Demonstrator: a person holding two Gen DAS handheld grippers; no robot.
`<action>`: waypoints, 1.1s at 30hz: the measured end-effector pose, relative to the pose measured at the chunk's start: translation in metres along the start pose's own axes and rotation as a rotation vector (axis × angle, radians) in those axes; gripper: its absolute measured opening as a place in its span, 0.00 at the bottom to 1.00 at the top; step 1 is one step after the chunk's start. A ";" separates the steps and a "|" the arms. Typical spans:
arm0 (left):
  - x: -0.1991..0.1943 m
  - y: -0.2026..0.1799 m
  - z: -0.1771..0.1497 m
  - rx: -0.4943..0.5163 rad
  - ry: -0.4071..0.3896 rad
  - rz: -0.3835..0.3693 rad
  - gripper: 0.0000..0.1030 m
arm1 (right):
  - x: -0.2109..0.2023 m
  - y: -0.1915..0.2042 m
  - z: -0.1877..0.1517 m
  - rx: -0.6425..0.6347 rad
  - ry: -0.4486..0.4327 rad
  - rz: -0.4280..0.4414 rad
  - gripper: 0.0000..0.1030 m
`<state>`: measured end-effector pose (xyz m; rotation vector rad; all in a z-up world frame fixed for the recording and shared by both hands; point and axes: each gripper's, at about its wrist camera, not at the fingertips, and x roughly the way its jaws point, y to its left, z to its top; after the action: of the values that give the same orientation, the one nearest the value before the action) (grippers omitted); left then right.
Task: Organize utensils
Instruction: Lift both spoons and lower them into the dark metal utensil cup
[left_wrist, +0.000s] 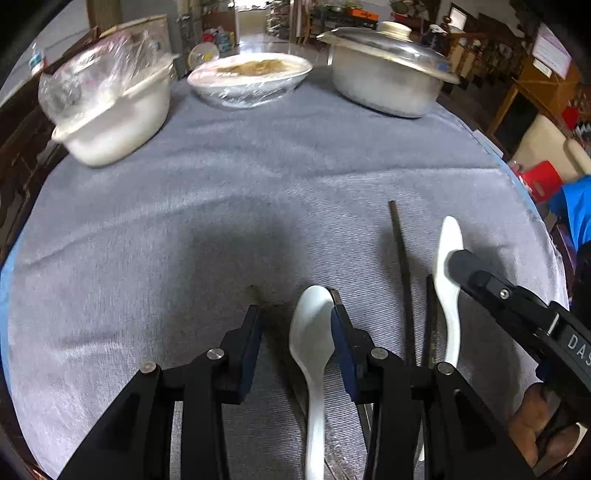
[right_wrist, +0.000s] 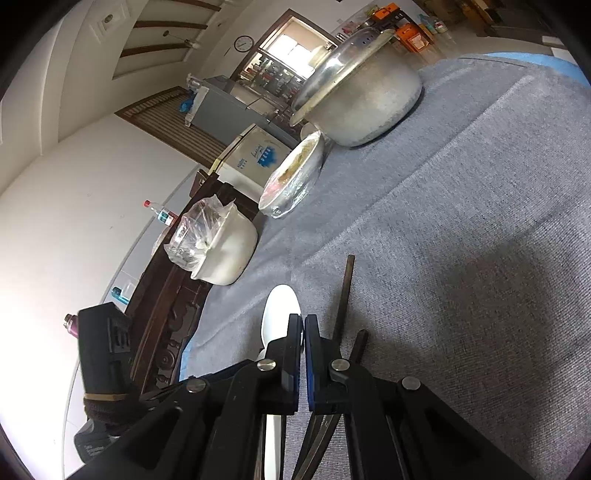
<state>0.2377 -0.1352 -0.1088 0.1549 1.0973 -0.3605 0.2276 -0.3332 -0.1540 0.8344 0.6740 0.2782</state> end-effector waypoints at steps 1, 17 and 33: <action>0.001 -0.002 0.001 0.011 0.003 0.004 0.38 | 0.000 -0.001 0.000 0.004 -0.001 -0.002 0.03; -0.053 -0.003 -0.004 0.007 -0.142 0.032 0.03 | -0.017 0.015 -0.003 -0.076 -0.083 -0.027 0.03; -0.242 0.001 -0.121 -0.150 -0.553 -0.052 0.03 | -0.187 0.147 -0.096 -0.362 -0.306 0.023 0.03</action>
<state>0.0384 -0.0479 0.0520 -0.1046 0.5785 -0.3390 0.0278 -0.2704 -0.0064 0.5224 0.3141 0.2757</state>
